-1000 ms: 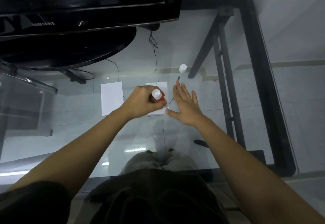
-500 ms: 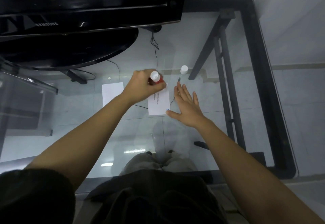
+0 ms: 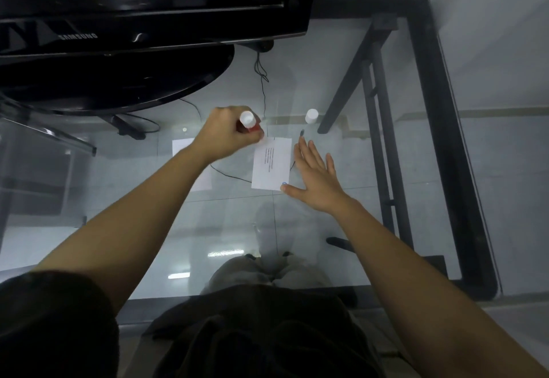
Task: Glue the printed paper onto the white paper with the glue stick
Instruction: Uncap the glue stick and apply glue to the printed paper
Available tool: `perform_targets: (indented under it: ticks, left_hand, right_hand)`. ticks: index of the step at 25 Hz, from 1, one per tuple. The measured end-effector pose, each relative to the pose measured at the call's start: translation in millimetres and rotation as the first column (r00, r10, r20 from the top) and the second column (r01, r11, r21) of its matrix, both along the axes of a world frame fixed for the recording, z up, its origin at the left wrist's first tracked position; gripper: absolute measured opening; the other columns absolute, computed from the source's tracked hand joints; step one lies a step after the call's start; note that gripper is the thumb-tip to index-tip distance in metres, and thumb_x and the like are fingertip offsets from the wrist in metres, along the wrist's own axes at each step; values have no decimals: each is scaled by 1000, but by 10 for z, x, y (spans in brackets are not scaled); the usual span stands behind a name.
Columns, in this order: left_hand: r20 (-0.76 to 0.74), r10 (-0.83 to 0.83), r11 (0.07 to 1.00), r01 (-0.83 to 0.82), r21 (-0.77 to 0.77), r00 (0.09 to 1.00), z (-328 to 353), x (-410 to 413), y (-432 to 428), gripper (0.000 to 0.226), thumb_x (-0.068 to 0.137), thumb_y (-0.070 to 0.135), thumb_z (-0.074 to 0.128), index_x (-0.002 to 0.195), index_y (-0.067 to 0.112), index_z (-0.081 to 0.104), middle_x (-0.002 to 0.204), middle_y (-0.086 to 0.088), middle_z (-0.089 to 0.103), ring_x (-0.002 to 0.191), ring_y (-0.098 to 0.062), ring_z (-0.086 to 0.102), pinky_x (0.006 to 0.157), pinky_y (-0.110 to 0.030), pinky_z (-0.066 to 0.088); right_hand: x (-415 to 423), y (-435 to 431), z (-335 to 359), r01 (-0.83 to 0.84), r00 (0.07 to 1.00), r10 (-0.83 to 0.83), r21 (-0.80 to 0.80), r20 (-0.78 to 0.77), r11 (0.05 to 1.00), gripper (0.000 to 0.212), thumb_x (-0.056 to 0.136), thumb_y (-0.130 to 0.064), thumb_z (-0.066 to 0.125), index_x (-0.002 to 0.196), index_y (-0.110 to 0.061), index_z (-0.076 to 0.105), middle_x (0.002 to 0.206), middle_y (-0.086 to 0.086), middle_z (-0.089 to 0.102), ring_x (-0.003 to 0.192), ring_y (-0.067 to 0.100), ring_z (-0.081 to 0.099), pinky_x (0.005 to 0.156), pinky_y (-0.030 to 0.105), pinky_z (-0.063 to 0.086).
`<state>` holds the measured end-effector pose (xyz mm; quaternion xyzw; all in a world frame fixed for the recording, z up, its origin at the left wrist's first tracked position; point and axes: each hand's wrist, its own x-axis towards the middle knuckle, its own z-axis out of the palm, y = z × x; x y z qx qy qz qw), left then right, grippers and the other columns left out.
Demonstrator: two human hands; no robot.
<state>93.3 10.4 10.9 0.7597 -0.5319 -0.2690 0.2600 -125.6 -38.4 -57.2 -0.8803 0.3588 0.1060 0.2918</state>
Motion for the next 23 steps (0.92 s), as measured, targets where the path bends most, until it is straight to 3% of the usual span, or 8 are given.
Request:
perform_targets:
  ticks: [3, 5, 8, 10, 11, 13, 16, 23]
  left_hand:
    - [-357, 177, 981, -193, -9, 917, -4, 24, 34, 19, 74, 29, 73, 90, 22, 66, 90, 1, 68, 83, -13, 62, 72, -18, 51]
    - [-775, 313, 918, -384, 98, 549, -74, -100, 171, 9, 79, 15, 69, 87, 17, 67, 88, -3, 71, 85, -17, 67, 74, -22, 55]
    - [-899, 418, 719, -558, 413, -127, -193, -207, 319, 9, 84, 4, 59, 78, 3, 66, 75, -9, 73, 78, -20, 72, 67, -23, 57]
    - [-869, 426, 685, -538, 492, -253, -228, -153, 275, 9, 83, 7, 61, 89, 0, 59, 76, -11, 73, 79, -23, 72, 66, -27, 58]
    - [-882, 441, 731, -503, 460, -167, -221, -122, 197, 15, 83, 10, 62, 96, 3, 58, 82, -9, 74, 82, -22, 71, 67, -28, 57]
    - [-859, 433, 859, -414, 302, 272, -182, -81, -18, 21, 81, 13, 66, 101, 14, 57, 96, -3, 72, 92, -19, 67, 74, -28, 53]
    - [-530, 244, 969, -228, 97, 812, -87, -105, -362, 35, 76, 13, 74, 106, 19, 57, 106, -1, 64, 96, -15, 63, 80, -21, 47]
    - [-127, -45, 998, 38, -52, 991, -183, -260, -822, 37, 77, 17, 74, 108, 9, 55, 112, -9, 65, 93, -15, 58, 79, -20, 41]
  right_hand:
    - [-20, 13, -3, 27, 998, -27, 1, 57, 1000, 92, 86, -52, 51, 146, -16, -8, 156, -1, -17, 140, 12, -19, 107, 37, -18]
    - [-31, 17, -7, 49, 992, -51, 15, 116, 999, 90, 84, -51, 55, 147, -19, -1, 157, -1, -11, 141, 11, -15, 107, 36, -17]
    - [-31, 13, -9, 49, 987, -52, 25, 150, 998, 80, 83, -49, 58, 146, -27, 12, 157, 0, -7, 142, 13, -13, 106, 35, -18]
    - [-24, 11, -9, 34, 991, -35, 13, 128, 999, 77, 84, -49, 56, 145, -30, 13, 157, -1, -9, 141, 14, -15, 106, 36, -19]
    - [-21, 12, -8, 29, 992, -30, 10, 120, 1000, 77, 85, -49, 56, 145, -31, 13, 157, -1, -10, 141, 14, -16, 105, 36, -20]
    - [-18, 12, 2, 27, 993, -29, 20, 115, 999, 76, 85, -49, 55, 145, -32, 12, 157, -1, -11, 141, 16, -16, 106, 37, -20]
    - [-17, 8, 8, 24, 995, -27, 26, 95, 999, 76, 86, -49, 54, 146, -32, 12, 156, -1, -12, 141, 16, -16, 108, 39, -18]
    - [-19, -6, -26, 17, 997, -19, 22, 74, 1000, 76, 85, -52, 52, 145, -34, 10, 156, -2, -15, 141, 14, -18, 106, 37, -19]
